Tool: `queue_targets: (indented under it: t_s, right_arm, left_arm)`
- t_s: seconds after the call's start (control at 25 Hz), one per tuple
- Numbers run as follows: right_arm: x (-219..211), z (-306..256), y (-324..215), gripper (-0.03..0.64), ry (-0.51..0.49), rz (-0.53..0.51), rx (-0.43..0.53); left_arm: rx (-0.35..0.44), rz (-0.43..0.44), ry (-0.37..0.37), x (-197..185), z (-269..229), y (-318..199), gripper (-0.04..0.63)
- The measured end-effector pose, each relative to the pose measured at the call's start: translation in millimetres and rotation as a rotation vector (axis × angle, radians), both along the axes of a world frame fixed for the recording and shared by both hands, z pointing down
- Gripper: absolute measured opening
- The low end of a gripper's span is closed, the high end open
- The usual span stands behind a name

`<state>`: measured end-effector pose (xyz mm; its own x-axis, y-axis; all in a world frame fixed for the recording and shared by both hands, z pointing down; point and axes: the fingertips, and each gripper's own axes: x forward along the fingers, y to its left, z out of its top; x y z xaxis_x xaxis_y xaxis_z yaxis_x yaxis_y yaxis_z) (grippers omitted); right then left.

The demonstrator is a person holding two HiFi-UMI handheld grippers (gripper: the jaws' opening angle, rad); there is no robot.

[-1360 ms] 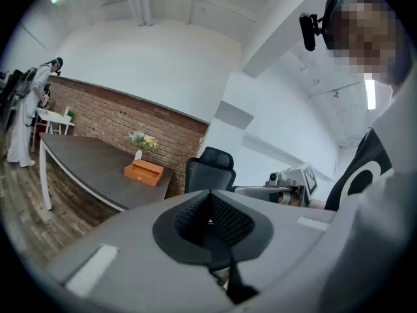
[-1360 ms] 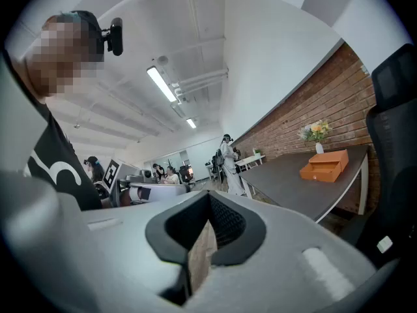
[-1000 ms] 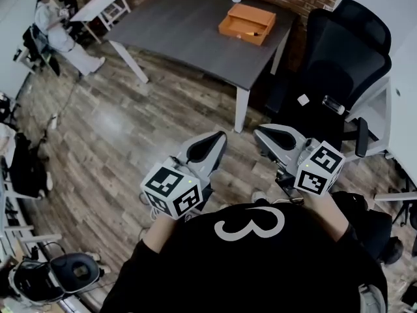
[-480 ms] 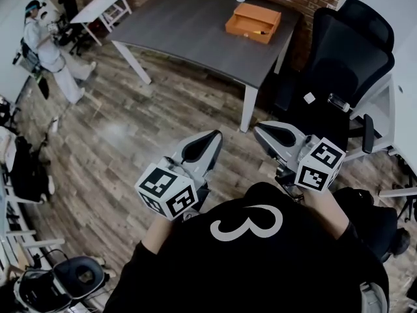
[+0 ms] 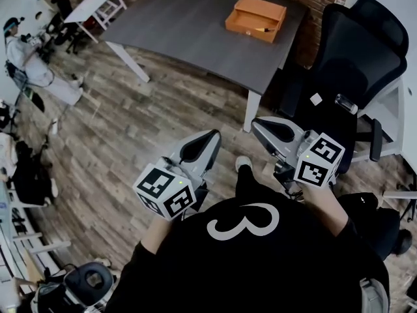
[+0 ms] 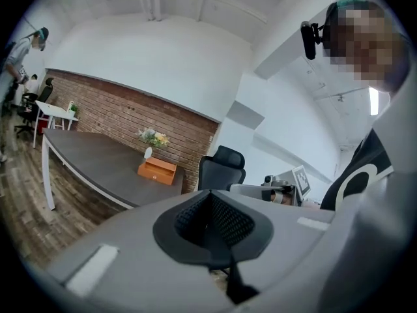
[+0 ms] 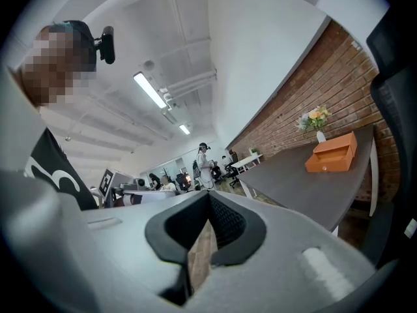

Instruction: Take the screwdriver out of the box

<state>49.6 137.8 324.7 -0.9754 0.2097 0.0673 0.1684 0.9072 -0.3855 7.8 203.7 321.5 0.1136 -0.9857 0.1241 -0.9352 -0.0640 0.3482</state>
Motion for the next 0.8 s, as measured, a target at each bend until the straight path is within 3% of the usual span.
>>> queue_targets:
  t_s: [0.44,0.8]
  right_arm:
    - [-86,12,-133,0.002,0.047,0.009,-0.057]
    - [-109,2,-214,0.002,0.043,0.04,-0.059]
  left_arm:
    - [-0.066,0.049,0.038,-84,9,-149,0.011]
    - [-0.075,0.155,0.006,-98,-5,-239,0.012]
